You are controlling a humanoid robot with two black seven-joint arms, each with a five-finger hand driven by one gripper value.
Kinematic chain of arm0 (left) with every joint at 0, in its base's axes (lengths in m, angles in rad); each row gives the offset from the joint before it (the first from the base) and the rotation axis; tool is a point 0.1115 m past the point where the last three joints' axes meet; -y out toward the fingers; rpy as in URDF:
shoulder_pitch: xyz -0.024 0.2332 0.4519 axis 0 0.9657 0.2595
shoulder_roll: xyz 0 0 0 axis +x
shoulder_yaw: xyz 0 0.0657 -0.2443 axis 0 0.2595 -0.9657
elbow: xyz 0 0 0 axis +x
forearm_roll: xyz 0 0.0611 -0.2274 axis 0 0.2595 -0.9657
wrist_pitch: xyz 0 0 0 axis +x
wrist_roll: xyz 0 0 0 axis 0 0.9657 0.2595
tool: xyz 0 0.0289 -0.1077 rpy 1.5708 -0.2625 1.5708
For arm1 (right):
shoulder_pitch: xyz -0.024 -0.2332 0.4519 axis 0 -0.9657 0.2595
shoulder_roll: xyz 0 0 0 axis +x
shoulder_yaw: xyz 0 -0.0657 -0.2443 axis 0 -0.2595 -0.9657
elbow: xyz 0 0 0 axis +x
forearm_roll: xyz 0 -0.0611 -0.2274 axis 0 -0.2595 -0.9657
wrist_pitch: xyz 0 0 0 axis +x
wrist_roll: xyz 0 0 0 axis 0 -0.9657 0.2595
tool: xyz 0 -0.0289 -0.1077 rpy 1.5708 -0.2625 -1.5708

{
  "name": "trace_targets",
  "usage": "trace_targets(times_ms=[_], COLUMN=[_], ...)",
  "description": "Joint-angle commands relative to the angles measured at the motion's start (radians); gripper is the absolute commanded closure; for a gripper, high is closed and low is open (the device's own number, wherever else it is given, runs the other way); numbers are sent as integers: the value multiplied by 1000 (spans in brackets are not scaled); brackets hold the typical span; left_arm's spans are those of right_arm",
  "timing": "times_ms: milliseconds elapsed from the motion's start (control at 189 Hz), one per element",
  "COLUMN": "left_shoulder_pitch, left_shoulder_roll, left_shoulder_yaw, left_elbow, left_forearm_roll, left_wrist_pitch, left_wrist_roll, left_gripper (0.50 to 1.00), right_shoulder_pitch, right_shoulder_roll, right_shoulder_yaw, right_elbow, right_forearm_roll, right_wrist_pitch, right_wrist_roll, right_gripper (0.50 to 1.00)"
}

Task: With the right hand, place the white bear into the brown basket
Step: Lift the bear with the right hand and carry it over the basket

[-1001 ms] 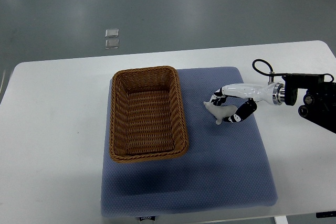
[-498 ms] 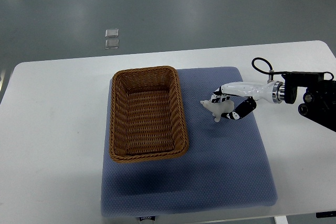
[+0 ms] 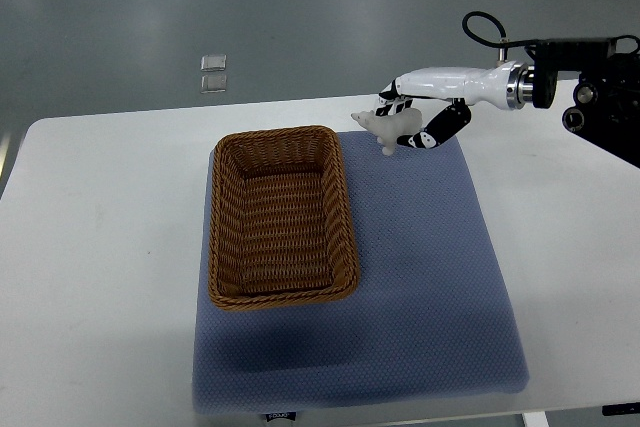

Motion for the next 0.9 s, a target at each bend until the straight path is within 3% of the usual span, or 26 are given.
trace_targets(times_ms=[0,339,895], left_shoulder_pitch=[0,0,0], left_shoulder_roll=[0,0,0], left_shoulder_yaw=[0,0,0], left_elbow=[0,0,0], left_forearm_roll=[0,0,0], left_wrist_pitch=[0,0,0], left_wrist_roll=[0,0,0], left_gripper=[500,500,500], right_shoulder_pitch=[69,255,304], right_shoulder_roll=[16,190,276], right_shoulder_yaw=[1,-2,-5], right_elbow=[0,-9,-34], right_forearm_roll=[2,9,42], right_wrist_pitch=[8,74,122], right_wrist_roll=[1,-4,-13], right_gripper=[1000,1000,1000])
